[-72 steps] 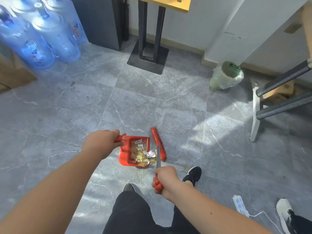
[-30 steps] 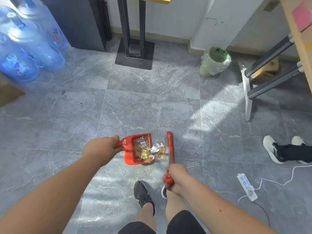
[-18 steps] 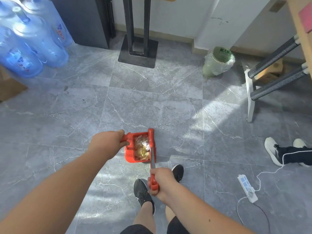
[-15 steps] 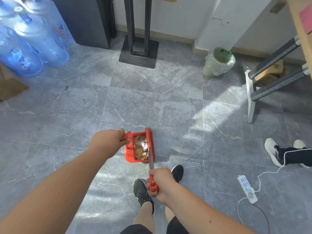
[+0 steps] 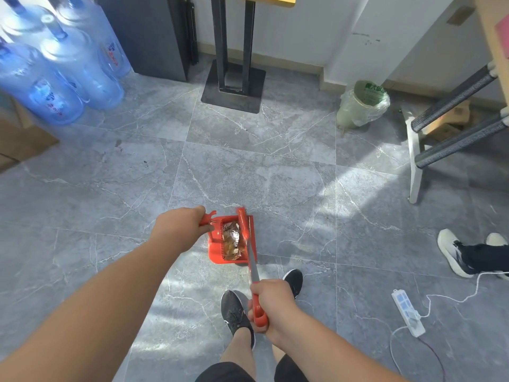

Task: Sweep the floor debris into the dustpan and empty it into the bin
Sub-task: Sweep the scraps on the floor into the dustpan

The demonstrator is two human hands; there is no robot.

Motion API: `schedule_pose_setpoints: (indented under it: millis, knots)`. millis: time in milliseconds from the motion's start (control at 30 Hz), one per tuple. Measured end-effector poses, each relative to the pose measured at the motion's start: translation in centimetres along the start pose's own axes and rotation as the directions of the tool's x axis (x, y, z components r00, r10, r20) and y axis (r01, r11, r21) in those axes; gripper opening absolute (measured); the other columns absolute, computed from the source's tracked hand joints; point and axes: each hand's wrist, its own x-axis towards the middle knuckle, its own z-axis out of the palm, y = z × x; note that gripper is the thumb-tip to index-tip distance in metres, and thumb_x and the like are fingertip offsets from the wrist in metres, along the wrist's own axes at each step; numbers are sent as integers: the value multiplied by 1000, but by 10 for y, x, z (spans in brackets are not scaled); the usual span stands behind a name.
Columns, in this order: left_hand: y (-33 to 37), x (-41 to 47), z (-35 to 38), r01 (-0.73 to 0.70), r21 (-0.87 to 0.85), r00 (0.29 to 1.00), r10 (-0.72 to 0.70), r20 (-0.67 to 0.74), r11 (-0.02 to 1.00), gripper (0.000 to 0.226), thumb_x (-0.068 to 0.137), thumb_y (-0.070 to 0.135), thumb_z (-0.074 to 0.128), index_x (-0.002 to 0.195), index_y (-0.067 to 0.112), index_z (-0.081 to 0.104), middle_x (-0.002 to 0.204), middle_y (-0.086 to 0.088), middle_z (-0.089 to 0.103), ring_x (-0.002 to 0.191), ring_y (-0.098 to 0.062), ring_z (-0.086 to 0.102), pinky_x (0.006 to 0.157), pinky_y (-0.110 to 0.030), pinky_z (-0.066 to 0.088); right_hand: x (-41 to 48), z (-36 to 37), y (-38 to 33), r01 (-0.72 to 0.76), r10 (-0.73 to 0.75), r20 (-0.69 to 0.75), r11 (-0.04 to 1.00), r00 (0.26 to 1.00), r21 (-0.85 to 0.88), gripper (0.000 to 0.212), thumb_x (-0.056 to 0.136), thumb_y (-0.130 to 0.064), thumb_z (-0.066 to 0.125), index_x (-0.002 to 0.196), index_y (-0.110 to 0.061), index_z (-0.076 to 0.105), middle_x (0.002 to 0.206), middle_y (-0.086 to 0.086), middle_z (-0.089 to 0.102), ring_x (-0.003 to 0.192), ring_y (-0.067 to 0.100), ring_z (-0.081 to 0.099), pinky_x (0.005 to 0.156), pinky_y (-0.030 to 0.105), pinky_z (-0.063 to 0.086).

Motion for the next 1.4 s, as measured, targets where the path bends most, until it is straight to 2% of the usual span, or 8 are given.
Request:
schedule_pose_setpoints:
  millis: [200, 367, 633, 800, 967, 1133, 1300, 1400]
  knots:
    - [5, -12, -1, 52, -4, 998, -52, -47, 999, 40, 92, 64, 52, 83, 25, 49, 72, 7, 56, 66, -17, 57, 55, -29, 42, -10, -2, -5, 43, -43, -40, 999, 998, -13, 19, 92, 2, 44, 76, -8, 48, 53, 6, 41, 41, 14, 33, 43, 14, 20]
    - [17, -14, -10, 68, -39, 997, -70, -41, 997, 33, 92, 58, 57, 82, 27, 52, 72, 9, 56, 66, -14, 55, 54, -28, 38, -14, -13, -19, 44, -45, -32, 999, 998, -18, 21, 93, 1, 43, 74, -8, 46, 53, 6, 41, 35, 13, 31, 40, 14, 19]
    - [32, -4, -43, 42, -65, 995, -48, -93, 997, 43, 89, 65, 56, 79, 24, 51, 71, 7, 55, 66, -17, 53, 54, -29, 34, -17, -45, -49, 87, -87, -32, 996, 996, 14, 15, 92, 0, 47, 80, -8, 48, 56, 9, 43, 38, 14, 35, 40, 12, 17]
    - [53, 3, -76, 60, -113, 990, -73, -117, 992, 40, 91, 61, 58, 78, 23, 53, 70, 6, 56, 62, -14, 53, 50, -28, 32, -22, -75, -67, 141, -140, -64, 990, 988, 9, 12, 92, 1, 46, 83, -7, 49, 57, 9, 43, 37, 13, 33, 42, 14, 18]
    - [84, 18, -108, 60, -158, 987, -83, -141, 986, 39, 92, 57, 60, 76, 22, 49, 69, 5, 56, 63, -18, 54, 52, -30, 35, -27, -110, -88, 203, -199, -103, 979, 975, 28, 24, 89, 3, 45, 70, -11, 42, 54, 9, 39, 37, 13, 31, 44, 14, 17]
    - [129, 39, -145, 11, -152, 983, -38, -178, 988, 37, 93, 53, 60, 75, 23, 48, 70, 7, 54, 62, -15, 50, 52, -30, 33, -32, -151, -130, 253, -240, -121, 962, 963, 105, 24, 87, 5, 45, 70, -13, 41, 51, 6, 36, 40, 14, 33, 40, 12, 17]
    - [180, 66, -184, -39, -101, 975, 16, -223, 994, 37, 94, 55, 59, 80, 21, 52, 71, 6, 54, 64, -17, 50, 51, -30, 34, -32, -191, -182, 299, -282, -109, 932, 953, 203, 18, 86, 5, 45, 80, -13, 46, 48, 2, 32, 46, 15, 34, 38, 13, 18]
    - [213, 83, -205, -76, -48, 968, 62, -245, 996, 35, 94, 55, 58, 83, 22, 55, 72, 7, 54, 66, -18, 51, 53, -30, 34, -35, -213, -212, 311, -301, -79, 917, 950, 250, 17, 86, 4, 44, 91, -11, 50, 45, -1, 33, 42, 11, 35, 37, 11, 19]
